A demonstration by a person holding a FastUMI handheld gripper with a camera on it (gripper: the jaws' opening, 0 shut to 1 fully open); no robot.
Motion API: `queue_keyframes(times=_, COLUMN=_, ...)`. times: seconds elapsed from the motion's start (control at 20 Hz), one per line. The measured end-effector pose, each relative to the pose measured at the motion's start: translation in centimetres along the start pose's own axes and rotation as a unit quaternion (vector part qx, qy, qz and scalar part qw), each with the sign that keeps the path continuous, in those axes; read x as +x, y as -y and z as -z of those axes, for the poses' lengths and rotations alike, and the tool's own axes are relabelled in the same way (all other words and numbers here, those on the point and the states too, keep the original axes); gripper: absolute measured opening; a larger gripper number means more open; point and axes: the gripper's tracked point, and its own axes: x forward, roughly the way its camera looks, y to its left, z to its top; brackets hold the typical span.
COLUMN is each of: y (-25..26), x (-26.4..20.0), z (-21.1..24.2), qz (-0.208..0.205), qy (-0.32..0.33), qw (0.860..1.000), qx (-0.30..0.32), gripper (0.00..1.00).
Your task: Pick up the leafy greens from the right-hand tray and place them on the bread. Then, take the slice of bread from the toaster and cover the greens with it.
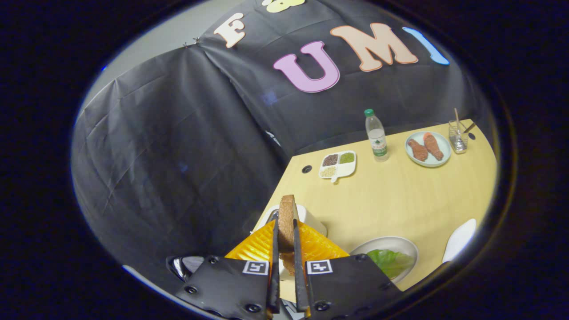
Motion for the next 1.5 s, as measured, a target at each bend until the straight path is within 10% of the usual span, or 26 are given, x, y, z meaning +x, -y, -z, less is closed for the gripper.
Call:
queue_keyframes(times=0.95, y=14.5, x=0.5, z=11.5, qz=0.09, qy=-0.07, qw=0.988, qx=0.104, gripper=0.17)
queue_keyframes(times=1.5, y=21.8, x=0.5, z=15.5, qz=0.207, qy=-0.081, qw=0.973, qx=-0.063, gripper=0.17)
